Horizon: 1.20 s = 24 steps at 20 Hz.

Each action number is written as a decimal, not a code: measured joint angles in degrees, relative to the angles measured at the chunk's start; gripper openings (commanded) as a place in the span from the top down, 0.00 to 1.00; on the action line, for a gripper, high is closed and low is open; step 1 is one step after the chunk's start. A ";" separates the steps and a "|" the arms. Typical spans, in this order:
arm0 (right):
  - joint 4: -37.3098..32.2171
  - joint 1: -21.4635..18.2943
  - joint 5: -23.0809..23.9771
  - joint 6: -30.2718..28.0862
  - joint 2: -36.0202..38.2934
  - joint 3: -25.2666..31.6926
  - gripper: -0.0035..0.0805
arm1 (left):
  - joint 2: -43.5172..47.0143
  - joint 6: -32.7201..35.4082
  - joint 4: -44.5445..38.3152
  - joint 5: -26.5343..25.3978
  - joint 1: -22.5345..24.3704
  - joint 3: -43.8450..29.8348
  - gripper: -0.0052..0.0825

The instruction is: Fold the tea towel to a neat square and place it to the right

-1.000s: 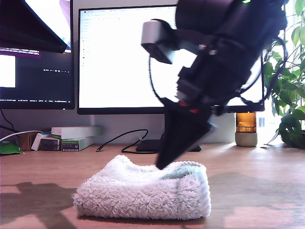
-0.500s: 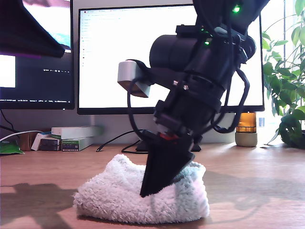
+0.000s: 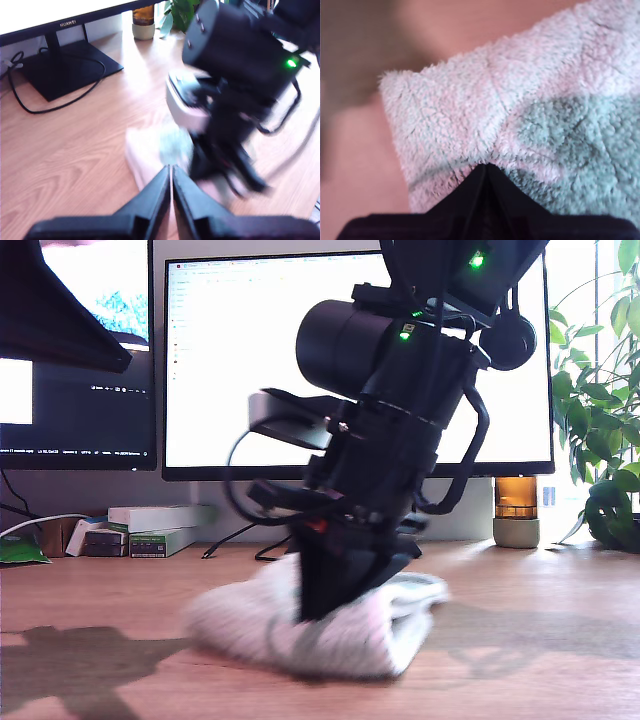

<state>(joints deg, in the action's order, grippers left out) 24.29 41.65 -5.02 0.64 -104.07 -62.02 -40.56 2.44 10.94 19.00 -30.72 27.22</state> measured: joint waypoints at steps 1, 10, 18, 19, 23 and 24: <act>0.74 -0.85 2.23 2.99 0.00 -0.35 0.96 | 0.00 0.26 0.35 0.00 0.00 0.00 0.97; 5.44 -6.78 15.12 20.28 2.56 2.40 0.96 | 0.00 0.55 0.66 0.00 0.00 0.00 0.96; 2.64 -13.68 19.39 29.03 14.62 17.38 0.96 | 0.00 0.52 0.66 0.07 0.00 0.00 0.97; 3.65 -14.62 19.54 30.14 16.20 18.82 0.96 | 0.00 0.52 0.63 0.24 0.00 0.00 0.97; 7.39 -16.55 20.68 34.10 22.56 24.61 0.96 | 0.00 0.52 0.63 1.81 0.00 0.00 0.97; 8.68 -16.55 20.90 34.51 23.98 25.68 0.96 | 0.00 0.52 0.61 2.43 0.00 0.00 0.96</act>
<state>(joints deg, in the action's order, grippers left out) 32.97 25.10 15.88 35.16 -80.09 -36.34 -40.56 2.96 11.55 21.43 -30.72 27.22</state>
